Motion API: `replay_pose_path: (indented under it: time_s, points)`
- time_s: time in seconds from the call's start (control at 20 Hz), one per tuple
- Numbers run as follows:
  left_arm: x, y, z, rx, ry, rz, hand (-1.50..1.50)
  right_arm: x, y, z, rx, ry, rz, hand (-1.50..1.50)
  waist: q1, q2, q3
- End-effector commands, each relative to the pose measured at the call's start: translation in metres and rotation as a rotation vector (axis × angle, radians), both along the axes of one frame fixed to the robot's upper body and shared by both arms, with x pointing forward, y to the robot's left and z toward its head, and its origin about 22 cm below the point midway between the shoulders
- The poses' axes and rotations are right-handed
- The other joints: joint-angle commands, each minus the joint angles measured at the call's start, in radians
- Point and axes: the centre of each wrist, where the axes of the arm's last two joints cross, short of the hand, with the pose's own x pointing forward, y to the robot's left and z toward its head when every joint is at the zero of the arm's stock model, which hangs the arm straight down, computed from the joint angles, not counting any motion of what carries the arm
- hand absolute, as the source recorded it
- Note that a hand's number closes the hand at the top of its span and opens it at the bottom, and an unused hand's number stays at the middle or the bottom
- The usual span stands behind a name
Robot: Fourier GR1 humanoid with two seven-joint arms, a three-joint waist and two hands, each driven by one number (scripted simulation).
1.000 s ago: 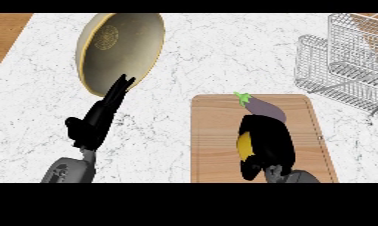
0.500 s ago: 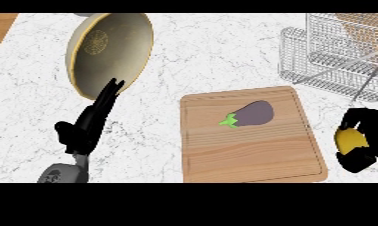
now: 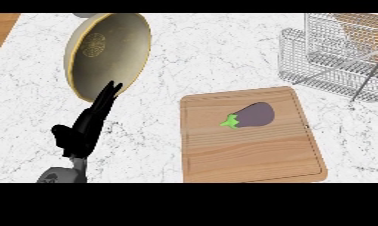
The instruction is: Pick the lemon from the cutting board and place it in the tiered basket
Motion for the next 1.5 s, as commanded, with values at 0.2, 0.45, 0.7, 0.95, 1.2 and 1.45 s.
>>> replay_pose_path:
  time_s: [0.2,0.45,0.7,0.95,1.2,1.45]
  points:
    - [0.007,-0.01,0.011,0.015,-0.029,-0.075,0.0,-0.05,-0.101,0.084,0.142,-0.282,0.099,1.5,0.08,0.013,-0.005]
    - [0.012,-0.026,0.007,0.015,-0.001,-0.109,0.0,-0.031,-0.106,0.144,0.172,-0.28,0.093,1.5,0.102,0.016,-0.008]
    - [0.022,-0.025,0.017,0.005,-0.019,-0.142,0.0,0.006,-0.077,0.194,0.193,-0.266,0.06,1.5,0.127,0.02,-0.009]
    - [0.016,-0.019,0.011,0.008,-0.03,-0.135,0.0,0.055,-0.046,0.189,0.234,-0.242,0.057,1.5,0.14,0.022,-0.009]
    - [0.025,-0.036,0.022,0.005,-0.026,-0.135,0.0,0.095,-0.019,0.19,0.221,-0.206,0.106,1.5,0.138,0.022,-0.009]
    - [0.022,-0.029,0.005,-0.002,-0.025,-0.132,0.0,0.134,0.011,0.173,0.231,-0.141,0.145,1.5,0.124,0.023,-0.009]
